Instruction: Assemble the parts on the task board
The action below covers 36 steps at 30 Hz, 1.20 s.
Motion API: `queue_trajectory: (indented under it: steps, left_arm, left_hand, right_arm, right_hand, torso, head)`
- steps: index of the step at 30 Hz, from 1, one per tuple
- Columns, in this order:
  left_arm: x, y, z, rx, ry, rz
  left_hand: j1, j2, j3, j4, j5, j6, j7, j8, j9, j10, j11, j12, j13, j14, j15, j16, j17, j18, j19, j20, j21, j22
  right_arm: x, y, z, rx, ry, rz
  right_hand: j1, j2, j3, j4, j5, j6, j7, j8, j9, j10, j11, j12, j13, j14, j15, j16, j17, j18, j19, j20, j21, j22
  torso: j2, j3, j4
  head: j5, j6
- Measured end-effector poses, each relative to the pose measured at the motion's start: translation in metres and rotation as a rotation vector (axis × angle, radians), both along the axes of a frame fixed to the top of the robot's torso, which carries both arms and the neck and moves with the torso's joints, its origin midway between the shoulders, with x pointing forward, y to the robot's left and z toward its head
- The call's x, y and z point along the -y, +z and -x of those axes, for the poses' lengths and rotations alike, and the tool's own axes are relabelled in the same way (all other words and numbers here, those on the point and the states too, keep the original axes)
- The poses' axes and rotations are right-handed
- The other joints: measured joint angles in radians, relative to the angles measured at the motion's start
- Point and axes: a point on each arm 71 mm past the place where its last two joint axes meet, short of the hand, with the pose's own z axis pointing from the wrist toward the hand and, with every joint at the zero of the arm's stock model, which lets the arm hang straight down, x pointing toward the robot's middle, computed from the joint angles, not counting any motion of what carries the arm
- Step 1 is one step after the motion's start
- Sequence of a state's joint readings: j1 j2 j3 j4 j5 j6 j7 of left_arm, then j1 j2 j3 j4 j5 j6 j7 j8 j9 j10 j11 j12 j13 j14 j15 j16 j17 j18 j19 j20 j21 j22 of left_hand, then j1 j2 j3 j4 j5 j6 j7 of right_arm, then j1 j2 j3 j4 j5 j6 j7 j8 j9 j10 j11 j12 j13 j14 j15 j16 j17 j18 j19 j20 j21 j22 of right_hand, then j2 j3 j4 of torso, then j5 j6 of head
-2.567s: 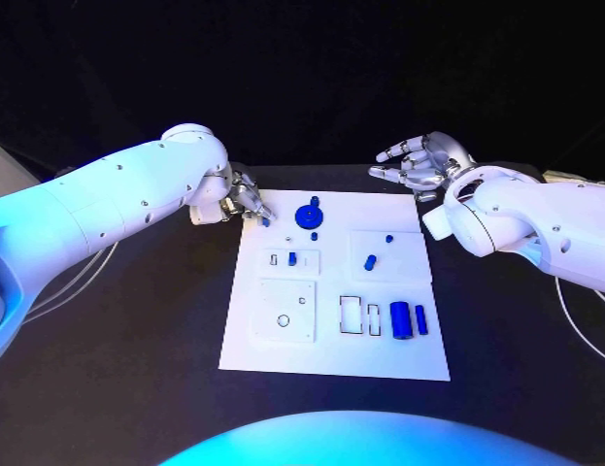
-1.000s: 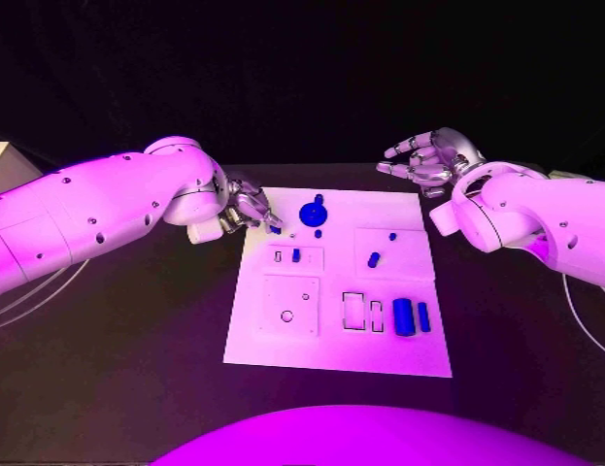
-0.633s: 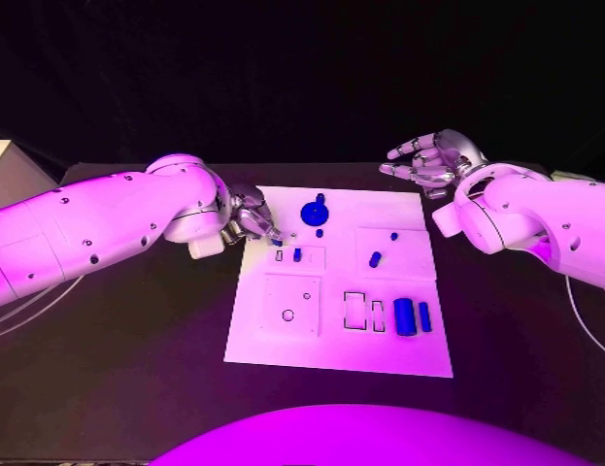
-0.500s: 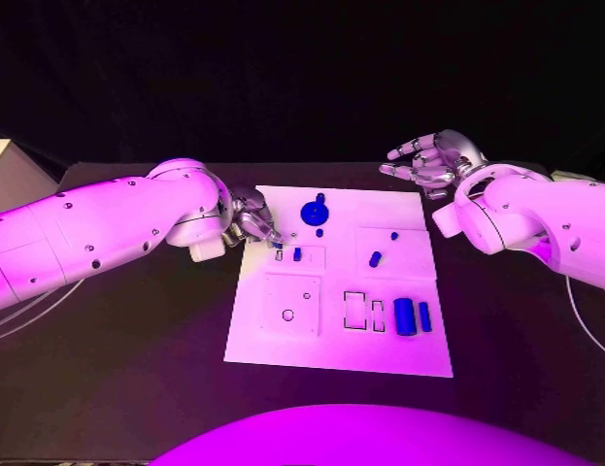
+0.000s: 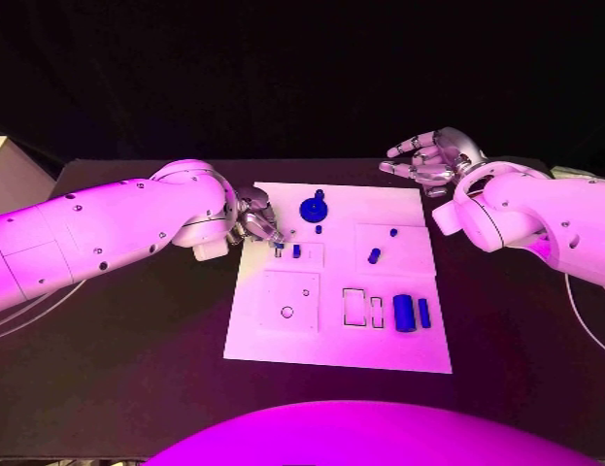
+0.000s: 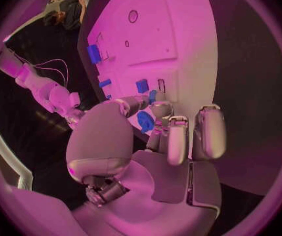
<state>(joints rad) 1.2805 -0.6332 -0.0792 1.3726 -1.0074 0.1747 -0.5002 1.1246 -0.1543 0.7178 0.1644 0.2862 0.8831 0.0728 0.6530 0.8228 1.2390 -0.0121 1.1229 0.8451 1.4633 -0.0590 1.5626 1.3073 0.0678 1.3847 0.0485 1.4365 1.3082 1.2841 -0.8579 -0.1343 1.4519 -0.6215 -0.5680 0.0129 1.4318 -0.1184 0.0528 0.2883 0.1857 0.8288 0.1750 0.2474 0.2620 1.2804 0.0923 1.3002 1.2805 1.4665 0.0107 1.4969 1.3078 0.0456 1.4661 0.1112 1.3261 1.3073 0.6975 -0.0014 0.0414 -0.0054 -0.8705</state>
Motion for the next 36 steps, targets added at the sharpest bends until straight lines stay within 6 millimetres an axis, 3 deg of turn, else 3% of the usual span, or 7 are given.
queue_trajectory:
  steps: [36]
  left_arm:
    - [0.0000, -0.0033, 0.0013, -0.022, -0.042, -0.060]
  left_hand:
    - [-0.006, -0.006, 0.013, -0.014, 0.002, 0.000, 0.000, 0.001, -0.003, 0.000, 0.000, 0.000, 0.001, 0.004, -0.003, 0.004, 0.000, 0.000, 0.004, -0.004, 0.000, 0.000]
  right_arm:
    - [-0.0003, -0.0010, -0.0001, 0.000, 0.001, 0.000]
  right_hand:
    - [0.000, 0.000, 0.000, 0.000, 0.000, 0.000, 0.000, 0.000, 0.000, 0.000, 0.000, 0.000, 0.000, 0.000, 0.000, 0.000, 0.000, 0.000, 0.000, 0.000, 0.000, 0.000]
  torso:
    - [-0.002, 0.0012, 0.0004]
  head:
    - [-0.001, -0.002]
